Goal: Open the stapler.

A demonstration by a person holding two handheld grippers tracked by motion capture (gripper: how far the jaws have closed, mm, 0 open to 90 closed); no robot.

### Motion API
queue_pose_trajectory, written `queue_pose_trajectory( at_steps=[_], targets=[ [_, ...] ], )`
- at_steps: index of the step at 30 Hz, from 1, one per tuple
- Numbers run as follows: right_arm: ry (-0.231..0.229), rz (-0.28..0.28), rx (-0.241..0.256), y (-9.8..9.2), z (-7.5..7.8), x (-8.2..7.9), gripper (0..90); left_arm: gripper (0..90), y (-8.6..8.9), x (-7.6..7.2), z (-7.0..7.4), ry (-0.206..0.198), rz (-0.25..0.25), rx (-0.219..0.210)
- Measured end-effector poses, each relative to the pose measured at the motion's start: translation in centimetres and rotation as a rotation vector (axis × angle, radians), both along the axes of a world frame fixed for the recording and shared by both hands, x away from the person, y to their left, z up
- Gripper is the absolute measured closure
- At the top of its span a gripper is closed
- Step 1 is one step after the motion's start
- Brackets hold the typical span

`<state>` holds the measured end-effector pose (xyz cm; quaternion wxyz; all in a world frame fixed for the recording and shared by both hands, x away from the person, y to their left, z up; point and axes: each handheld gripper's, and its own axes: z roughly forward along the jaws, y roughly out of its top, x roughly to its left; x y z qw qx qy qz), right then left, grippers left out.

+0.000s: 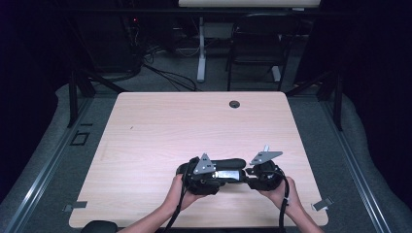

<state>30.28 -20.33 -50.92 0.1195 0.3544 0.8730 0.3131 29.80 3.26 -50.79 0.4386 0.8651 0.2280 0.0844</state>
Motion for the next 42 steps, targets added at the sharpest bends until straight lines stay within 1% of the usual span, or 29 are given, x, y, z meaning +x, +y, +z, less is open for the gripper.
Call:
queue_pose_trajectory(
  at_steps=[1,2,3,4,5,6,7,9,11,13,14,15,18,20,22,25,26,27,28,29,30,32,33,34,36,37,40,41,42],
  targets=[
    [0.0,0.0,0.0,0.0,0.0,0.0,68.0,53.6,-0.3,0.0,-0.4,-0.002,0.001,-0.005],
    [0.008,0.016,-0.012,0.4,-0.5,0.0,74.4,59.8,-0.6,0.0,-0.7,-0.004,0.002,0.002],
    [0.008,0.016,-0.012,0.4,-0.5,0.0,74.4,59.8,-0.9,0.0,-1.0,-0.009,0.004,0.006],
    [0.006,0.024,-0.038,0.9,-0.9,0.0,79.1,66.7,-1.1,-0.1,-1.3,-0.018,0.013,0.019],
    [0.006,0.024,-0.038,0.9,-0.9,0.0,79.1,66.7,-1.4,-0.2,-1.6,-0.026,0.021,0.025],
    [0.006,0.036,-0.048,1.1,-1.1,0.1,80.3,72.4,-1.7,-0.2,-1.9,-0.042,0.041,0.035],
    [-0.003,0.039,-0.063,1.5,-1.4,0.3,83.0,80.5,-1.8,-0.1,-2.1,-0.053,0.055,0.034],
    [-0.009,0.048,-0.074,1.8,-1.5,0.6,85.9,89.5,-2.0,0.1,-2.5,-0.058,0.085,0.027],
    [-0.015,0.052,-0.087,2.1,-2.0,1.1,87.9,90.0,-2.0,0.2,-3.1,-0.061,0.115,0.035],
    [-0.018,0.052,-0.092,2.2,-2.2,1.2,88.3,90.0,-2.1,0.3,-3.3,-0.062,0.128,0.033],
    [-0.013,0.058,-0.111,2.3,-2.7,1.4,88.7,90.0,-2.2,0.3,-3.6,-0.058,0.137,0.043],
    [-0.013,0.058,-0.111,2.3,-2.7,1.4,88.7,90.0,-2.2,0.3,-3.6,-0.058,0.137,0.043],
    [-0.032,0.042,-0.137,2.5,-3.2,1.6,90.0,90.0,-2.7,0.4,-4.2,-0.064,0.161,0.045],
    [-0.028,0.032,-0.142,2.6,-3.4,1.7,90.0,90.0,-2.7,0.4,-4.3,-0.064,0.169,0.043],
    [-0.032,0.024,-0.148,2.7,-4.0,1.7,90.0,90.0,-2.9,0.5,-4.8,-0.049,0.201,0.018],
    [-0.043,0.024,-0.154,2.7,-4.1,1.7,90.0,90.0,-3.0,0.6,-5.0,-0.041,0.209,0.017],
    [-0.047,0.013,-0.154,2.6,-4.1,1.6,90.0,90.0,-3.0,0.6,-5.1,-0.04,0.222,0.004],
    [-0.048,0.006,-0.149,2.5,-4.1,1.6,90.0,90.0,-3.0,0.7,-5.2,-0.038,0.233,-0.001],
    [-0.063,-0.008,-0.118,2.4,-4.4,1.5,90.0,89.9,-3.0,0.8,-5.4,-0.036,0.253,-0.009],
    [-0.063,-0.008,-0.118,2.4,-4.4,1.5,90.0,90.0,-3.0,0.8,-5.4,-0.036,0.253,-0.009],
    [-0.074,-0.026,-0.097,2.3,-4.5,1.4,90.0,90.0,-3.0,0.8,-5.7,-0.03,0.274,-0.024],
    [-0.079,-0.031,-0.091,2.3,-4.6,1.3,88.0,89.9,-3.0,0.9,-5.9,-0.029,0.288,-0.032],
    [-0.097,-0.049,-0.085,2.2,-4.7,1.1,88.0,89.9,-3.0,0.9,-6.0,-0.029,0.298,-0.043],
    [-0.103,-0.056,-0.059,2.0,-4.9,1.1,87.9,89.9,-3.0,0.8,-6.2,-0.04,0.309,-0.052],
    [-0.094,-0.066,-0.05,1.9,-4.9,1.1,87.9,89.9,-3.1,0.7,-6.3,-0.046,0.313,-0.057],
    [-0.087,-0.073,-0.04,1.8,-4.9,1.2,87.8,89.9,-3.1,0.6,-6.4,-0.055,0.33,-0.06],
    [-0.083,-0.095,-0.015,1.7,-5.1,1.2,89.0,89.9,-3.3,0.5,-6.6,-0.064,0.347,-0.087],
    [-0.11,-0.101,-0.024,1.8,-5.2,1.0,90.0,89.9,-3.5,0.3,-6.7,-0.081,0.369,-0.086],
    [-0.11,-0.101,-0.024,1.8,-5.2,1.0,90.0,89.9,-3.5,0.3,-6.7,-0.081,0.369,-0.086]
  ],
)
